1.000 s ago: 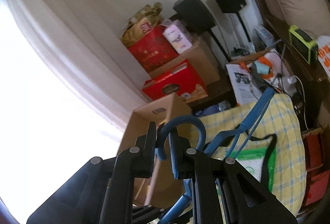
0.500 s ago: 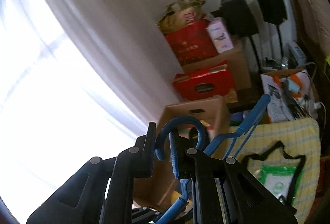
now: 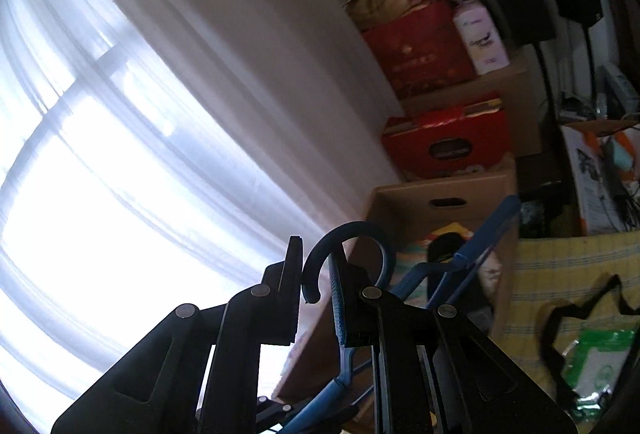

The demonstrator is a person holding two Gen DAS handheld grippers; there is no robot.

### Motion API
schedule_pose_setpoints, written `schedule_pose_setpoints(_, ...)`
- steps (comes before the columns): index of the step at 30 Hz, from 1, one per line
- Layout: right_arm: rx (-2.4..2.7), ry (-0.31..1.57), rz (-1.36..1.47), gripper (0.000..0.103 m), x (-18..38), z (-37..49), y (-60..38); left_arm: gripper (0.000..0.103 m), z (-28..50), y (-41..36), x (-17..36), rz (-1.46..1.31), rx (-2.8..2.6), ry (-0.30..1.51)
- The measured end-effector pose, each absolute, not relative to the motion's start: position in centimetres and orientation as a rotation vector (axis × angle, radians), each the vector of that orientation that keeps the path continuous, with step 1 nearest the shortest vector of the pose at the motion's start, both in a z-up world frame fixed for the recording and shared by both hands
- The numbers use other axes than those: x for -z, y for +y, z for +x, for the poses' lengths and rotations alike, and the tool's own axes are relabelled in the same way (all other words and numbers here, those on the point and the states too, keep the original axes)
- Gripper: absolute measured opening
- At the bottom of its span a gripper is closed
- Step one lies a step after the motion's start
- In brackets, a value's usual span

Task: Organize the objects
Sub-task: 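Carry the blue hanger with both tools over the cardboard box, then lower the hanger into the box and open both tools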

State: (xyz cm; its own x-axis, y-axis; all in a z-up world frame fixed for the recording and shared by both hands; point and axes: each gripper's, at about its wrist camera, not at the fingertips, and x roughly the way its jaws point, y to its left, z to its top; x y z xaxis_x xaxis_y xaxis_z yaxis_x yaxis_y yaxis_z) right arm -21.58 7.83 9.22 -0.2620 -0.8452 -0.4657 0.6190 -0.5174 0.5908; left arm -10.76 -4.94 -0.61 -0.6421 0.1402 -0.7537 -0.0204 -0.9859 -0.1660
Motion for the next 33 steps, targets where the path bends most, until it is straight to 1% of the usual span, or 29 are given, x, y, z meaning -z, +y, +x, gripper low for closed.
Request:
schedule_pose_setpoints(3,1.904,-0.343,0.971,0.013,-8.3,-21.9,6.0,0.016,-10.7,-6.1,1.3,-1.287,-2.781,-0.229)
schedule_pose_setpoints(8,1.872,-0.336,0.994,0.013,-6.9,-22.6,3.5,0.016,-11.0,-7.1,2.2,-1.296,-2.859,-0.166)
schedule_pose_setpoints(19,1.817,-0.324,1.062,0.013,-2.9,-24.7,-0.3,0.015,-12.4,-8.9,5.5,-1.384,-2.925,-0.146)
schedule_pose_setpoints(24,1.796,-0.335,1.082,0.013,-1.6,-25.3,-0.6,0.016,-12.9,-9.1,6.3,-1.425,-2.926,-0.161)
schedule_pose_setpoints(30,1.807,-0.33,1.086,0.014,-1.6,-25.3,0.0,0.016,-12.9,-8.2,6.7,-1.447,-2.929,-0.045)
schedule_pose_setpoints(31,1.812,-0.328,1.087,0.014,-1.6,-25.3,0.3,0.016,-13.0,-8.2,6.9,-1.464,-2.922,-0.035)
schedule_pose_setpoints(33,1.824,-0.321,1.095,0.015,-1.4,-25.1,1.1,0.02,-13.1,-8.4,7.2,-1.485,-2.92,-0.049)
